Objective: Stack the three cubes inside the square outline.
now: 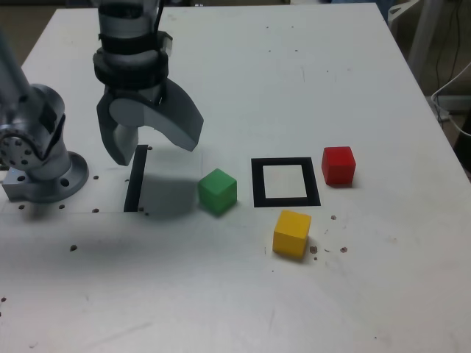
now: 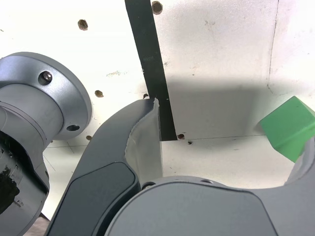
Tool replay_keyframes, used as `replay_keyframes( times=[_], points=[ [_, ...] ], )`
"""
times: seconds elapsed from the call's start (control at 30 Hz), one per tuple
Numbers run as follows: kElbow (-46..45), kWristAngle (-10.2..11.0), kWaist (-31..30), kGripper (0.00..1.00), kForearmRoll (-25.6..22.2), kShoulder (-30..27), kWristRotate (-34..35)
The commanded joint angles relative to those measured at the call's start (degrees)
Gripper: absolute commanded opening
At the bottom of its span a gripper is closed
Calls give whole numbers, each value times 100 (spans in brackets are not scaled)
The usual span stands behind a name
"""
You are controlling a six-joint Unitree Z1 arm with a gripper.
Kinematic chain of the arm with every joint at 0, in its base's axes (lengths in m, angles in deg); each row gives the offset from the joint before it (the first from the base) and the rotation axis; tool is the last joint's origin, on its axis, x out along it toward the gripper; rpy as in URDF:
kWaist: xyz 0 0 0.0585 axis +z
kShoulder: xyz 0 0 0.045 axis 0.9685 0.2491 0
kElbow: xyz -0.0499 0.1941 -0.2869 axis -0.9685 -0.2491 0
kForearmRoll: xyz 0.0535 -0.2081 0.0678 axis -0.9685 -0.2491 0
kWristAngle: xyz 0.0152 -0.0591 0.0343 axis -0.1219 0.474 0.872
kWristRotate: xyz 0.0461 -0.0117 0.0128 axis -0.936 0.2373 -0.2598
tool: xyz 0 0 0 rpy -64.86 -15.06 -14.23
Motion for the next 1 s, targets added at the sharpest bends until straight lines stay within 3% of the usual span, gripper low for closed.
replay_keyframes(
  times=[0.0, 0.07, 0.17, 0.33, 0.67, 0.87, 0.97],
  points=[
    [-5, 156, 3, 100, 39, 12, -7],
    [1, 440, 3, 100, 72, 44, -40],
    [10, 628, 3, 100, 202, 78, -95],
    [21, 258, 3, 100, 320, 20, -122],
    [157, 314, 3, 100, 294, -31, -145],
    [460, 9, 3, 100, 287, -74, -106],
    [685, -42, 4, 99, 297, -25, -87]
  ],
)
